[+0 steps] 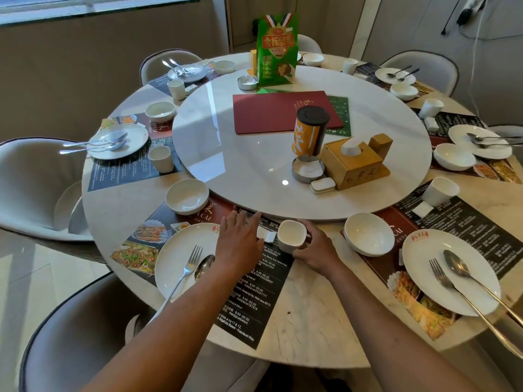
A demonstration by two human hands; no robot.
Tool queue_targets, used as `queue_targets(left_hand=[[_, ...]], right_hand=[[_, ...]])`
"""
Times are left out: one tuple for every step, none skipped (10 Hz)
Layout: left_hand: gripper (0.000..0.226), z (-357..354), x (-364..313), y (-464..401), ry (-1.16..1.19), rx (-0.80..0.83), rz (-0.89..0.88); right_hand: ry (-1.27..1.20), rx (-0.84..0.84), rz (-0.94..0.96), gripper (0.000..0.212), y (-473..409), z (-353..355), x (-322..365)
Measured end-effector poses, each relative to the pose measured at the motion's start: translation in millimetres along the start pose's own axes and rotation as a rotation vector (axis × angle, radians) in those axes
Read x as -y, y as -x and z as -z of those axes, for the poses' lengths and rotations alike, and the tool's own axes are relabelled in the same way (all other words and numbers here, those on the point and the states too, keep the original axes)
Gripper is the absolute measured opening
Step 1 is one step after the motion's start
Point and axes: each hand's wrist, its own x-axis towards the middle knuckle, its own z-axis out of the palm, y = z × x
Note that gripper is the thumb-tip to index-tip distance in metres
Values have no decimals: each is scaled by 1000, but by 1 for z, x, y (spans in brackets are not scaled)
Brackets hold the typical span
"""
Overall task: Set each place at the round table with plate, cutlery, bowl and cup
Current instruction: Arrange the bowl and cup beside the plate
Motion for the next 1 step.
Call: queue_targets(left_hand=[[70, 2, -4, 4, -11, -23, -9]], right_hand=[[-15, 10, -17, 99, 4, 1, 7]])
